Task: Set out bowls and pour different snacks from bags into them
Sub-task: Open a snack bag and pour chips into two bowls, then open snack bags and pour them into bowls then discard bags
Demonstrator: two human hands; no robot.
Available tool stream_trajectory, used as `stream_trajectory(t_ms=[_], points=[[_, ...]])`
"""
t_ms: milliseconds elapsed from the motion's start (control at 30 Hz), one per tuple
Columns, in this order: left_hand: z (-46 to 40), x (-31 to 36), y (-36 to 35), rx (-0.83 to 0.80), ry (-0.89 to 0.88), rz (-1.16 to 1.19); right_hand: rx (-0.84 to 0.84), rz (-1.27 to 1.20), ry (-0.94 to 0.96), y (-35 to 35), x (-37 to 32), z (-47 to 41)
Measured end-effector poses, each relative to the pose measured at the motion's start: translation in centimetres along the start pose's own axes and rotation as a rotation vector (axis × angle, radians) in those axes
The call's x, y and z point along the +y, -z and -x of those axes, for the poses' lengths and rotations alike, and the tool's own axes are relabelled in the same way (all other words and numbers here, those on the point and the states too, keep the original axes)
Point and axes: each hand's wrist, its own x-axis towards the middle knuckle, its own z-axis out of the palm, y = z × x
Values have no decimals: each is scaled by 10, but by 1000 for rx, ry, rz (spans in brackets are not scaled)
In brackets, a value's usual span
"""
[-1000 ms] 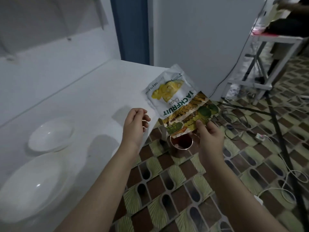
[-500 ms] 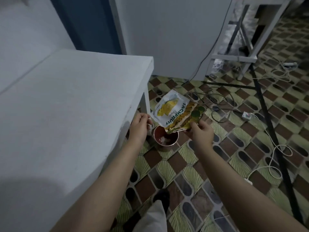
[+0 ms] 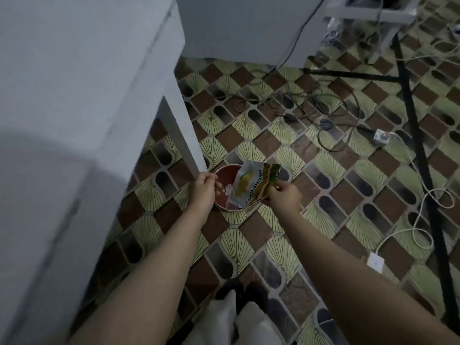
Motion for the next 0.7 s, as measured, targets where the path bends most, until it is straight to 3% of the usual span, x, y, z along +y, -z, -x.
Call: stream_trajectory(t_ms=[233, 433, 567, 700], points=[[-110, -111, -54, 50, 25, 19, -82, 173, 3, -94, 107, -143], [-137, -137, -72, 60, 2, -18, -160, -44, -169, -135, 157, -188], [-100, -82, -66, 18, -55, -9, -138, -100, 4, -112, 119, -154], [-27, 7, -39, 3, -206, 18, -126, -165, 185, -51, -24, -30]])
